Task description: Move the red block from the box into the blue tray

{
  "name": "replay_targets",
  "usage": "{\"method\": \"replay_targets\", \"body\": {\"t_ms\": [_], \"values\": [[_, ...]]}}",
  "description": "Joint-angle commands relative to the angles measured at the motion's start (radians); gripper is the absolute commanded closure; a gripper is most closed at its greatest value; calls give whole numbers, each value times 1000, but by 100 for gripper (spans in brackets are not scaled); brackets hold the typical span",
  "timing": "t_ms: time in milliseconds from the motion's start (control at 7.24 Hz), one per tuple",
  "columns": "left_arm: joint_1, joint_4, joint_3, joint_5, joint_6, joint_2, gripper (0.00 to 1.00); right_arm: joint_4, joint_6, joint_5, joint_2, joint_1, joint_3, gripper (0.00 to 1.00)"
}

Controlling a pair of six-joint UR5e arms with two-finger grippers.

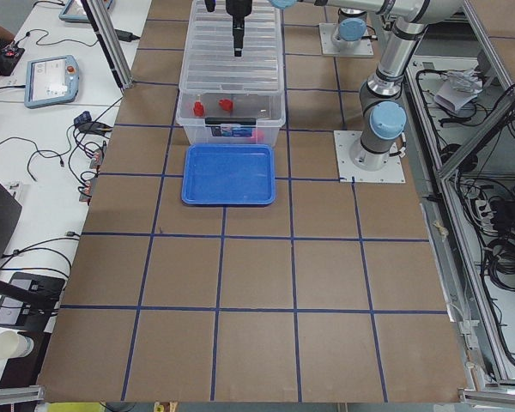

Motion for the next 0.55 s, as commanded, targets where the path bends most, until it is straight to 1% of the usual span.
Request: {"method": "replay_targets", "body": {"t_ms": [0,276,415], "values": [[6,-2,12,-4,-1,-41,0,-6,-33,-18,0,-2,0,0],[10,21,-10,-10,-4,-102,0,-7,-65,-33,1,-4,-2,0],[33,73,-11,-13,-3,-131,0,-9,-76,-47,1,-10,-2,0]]}}
